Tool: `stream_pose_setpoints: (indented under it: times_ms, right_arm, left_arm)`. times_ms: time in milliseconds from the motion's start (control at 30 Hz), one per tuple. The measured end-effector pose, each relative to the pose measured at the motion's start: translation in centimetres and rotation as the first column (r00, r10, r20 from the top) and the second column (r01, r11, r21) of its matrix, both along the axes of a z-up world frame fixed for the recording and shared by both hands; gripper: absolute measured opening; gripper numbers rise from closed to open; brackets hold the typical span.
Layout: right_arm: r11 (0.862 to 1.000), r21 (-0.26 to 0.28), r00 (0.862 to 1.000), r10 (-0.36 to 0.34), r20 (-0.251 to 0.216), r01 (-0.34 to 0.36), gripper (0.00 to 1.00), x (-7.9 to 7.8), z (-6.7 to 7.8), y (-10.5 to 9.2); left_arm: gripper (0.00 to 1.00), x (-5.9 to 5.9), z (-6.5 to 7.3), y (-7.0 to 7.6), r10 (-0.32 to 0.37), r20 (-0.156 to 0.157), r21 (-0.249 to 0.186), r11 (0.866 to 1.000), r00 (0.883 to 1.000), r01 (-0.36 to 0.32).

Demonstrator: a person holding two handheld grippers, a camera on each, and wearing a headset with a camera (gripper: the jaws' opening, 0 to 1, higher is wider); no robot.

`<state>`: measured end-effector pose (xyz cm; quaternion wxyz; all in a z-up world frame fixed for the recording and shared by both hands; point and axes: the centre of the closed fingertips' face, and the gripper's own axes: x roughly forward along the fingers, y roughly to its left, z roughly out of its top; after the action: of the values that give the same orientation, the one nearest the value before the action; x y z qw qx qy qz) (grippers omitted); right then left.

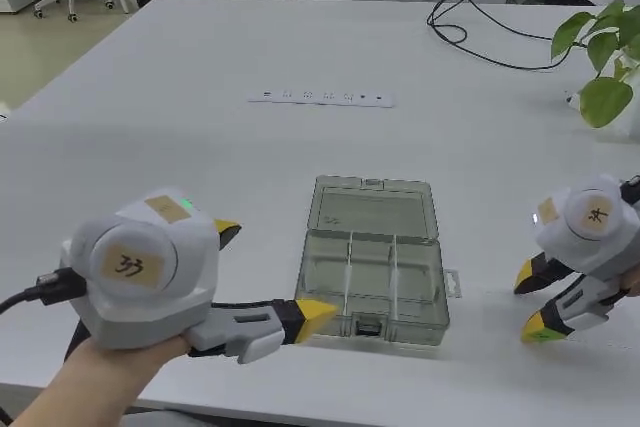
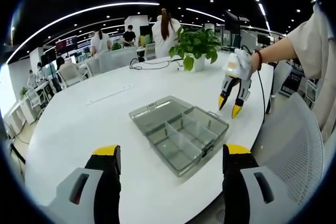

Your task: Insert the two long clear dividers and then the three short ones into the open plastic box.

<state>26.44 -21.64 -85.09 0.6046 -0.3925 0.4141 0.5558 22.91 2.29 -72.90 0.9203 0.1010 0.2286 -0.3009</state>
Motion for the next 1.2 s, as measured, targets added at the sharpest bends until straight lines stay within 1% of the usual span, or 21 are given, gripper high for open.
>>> stream_pose_setpoints:
  times_ms: [67,100,200,300,367,433,467,567,633,667,733,833,867,933,967,1000,1033,1067,1200]
  right_arm:
    - [1.0,0.001,1.0,0.011,0.006,-0.011,0.33,-0.2,0.2,0.1]
    - [1.0,0.003,1.0,0.01,0.007,-0.01,0.33,0.2,0.0,0.0]
    - [1.0,0.006,1.0,0.003,0.008,-0.003,0.33,0.3,0.0,-0.1]
    - [1.0,0.021,1.0,-0.01,0.019,0.01,0.32,0.3,0.2,-0.1]
    - [0.999,0.035,0.999,-0.028,0.04,0.027,0.32,0.4,0.4,0.1]
    - [0.999,0.039,0.997,-0.04,0.059,0.038,0.32,0.6,0.6,0.1]
    - [0.998,0.039,0.996,-0.043,0.076,0.04,0.32,0.8,0.7,0.0]
    - [0.997,0.057,0.992,-0.056,0.117,0.05,0.32,1.0,1.5,0.2]
    - [0.995,0.075,0.988,-0.077,0.134,0.067,0.32,1.2,2.1,0.3]
    - [0.994,0.086,0.985,-0.086,0.15,0.073,0.32,1.4,2.5,0.4]
    - [0.992,0.094,0.981,-0.093,0.17,0.078,0.32,1.5,3.0,0.5]
    - [0.99,0.119,0.97,-0.103,0.221,0.078,0.32,1.9,4.3,1.1]
    - [0.989,0.128,0.968,-0.105,0.229,0.077,0.32,1.9,4.6,1.3]
    - [0.986,0.149,0.959,-0.111,0.26,0.074,0.32,2.1,5.5,1.9]
    - [0.985,0.158,0.956,-0.11,0.273,0.068,0.32,2.1,5.9,2.2]
    - [0.985,0.161,0.954,-0.109,0.279,0.065,0.32,2.1,6.1,2.3]
    - [0.984,0.171,0.949,-0.104,0.299,0.054,0.32,2.6,5.7,2.5]
    - [0.983,0.175,0.947,-0.101,0.304,0.049,0.32,2.6,5.9,2.7]
    - [0.979,0.203,0.937,-0.091,0.339,0.022,0.32,2.1,7.5,4.3]
  left_arm:
    - [0.81,0.0,0.0,0.0,-0.001,0.001,0.002,1.0,1.0,0.001]
    - [0.81,0.0,0.0,0.1,0.0,0.0,0.001,1.0,1.0,0.0]
    - [0.81,-0.1,0.0,0.1,-0.001,0.001,0.002,1.0,1.0,0.001]
    - [0.81,-0.3,0.0,-0.1,-0.008,0.002,0.007,1.0,1.0,0.008]
    - [0.81,-0.3,0.0,-0.1,-0.011,0.002,0.006,1.0,1.0,0.011]
    - [0.8,-0.4,0.1,-0.1,-0.012,0.002,0.006,1.0,1.0,0.012]
    - [0.8,-0.4,0.1,-0.1,-0.011,0.001,0.006,1.0,1.0,0.011]
    - [0.77,-0.4,0.1,-0.1,-0.009,-0.004,-0.002,1.0,1.0,0.009]
    - [0.75,-0.5,0.1,-0.1,-0.004,-0.008,-0.014,1.0,1.0,0.004]
    - [0.75,-0.5,0.1,-0.1,-0.003,-0.011,-0.023,1.0,1.0,0.003]
    - [0.74,-0.5,0.0,-0.2,0.0,-0.017,-0.037,0.999,1.0,-0.001]
    - [0.71,-0.5,0.0,-0.3,0.006,-0.028,-0.062,0.998,1.0,-0.008]
    - [0.71,-0.5,0.0,-0.3,0.008,-0.031,-0.068,0.998,0.999,-0.01]
    - [0.7,-0.4,-0.1,-0.4,0.009,-0.036,-0.081,0.997,0.999,-0.012]
    - [0.69,-0.4,-0.1,-0.5,0.009,-0.04,-0.092,0.996,0.999,-0.012]
    - [0.68,-0.5,0.0,-0.7,0.007,-0.044,-0.103,0.995,0.999,-0.011]
    - [0.67,-0.5,0.0,-0.8,0.007,-0.048,-0.121,0.993,0.999,-0.013]
    - [0.66,-0.5,0.1,-1.0,0.006,-0.05,-0.132,0.991,0.999,-0.012]
    - [0.62,-0.4,0.5,-1.5,-0.002,-0.05,-0.188,0.982,0.999,-0.008]
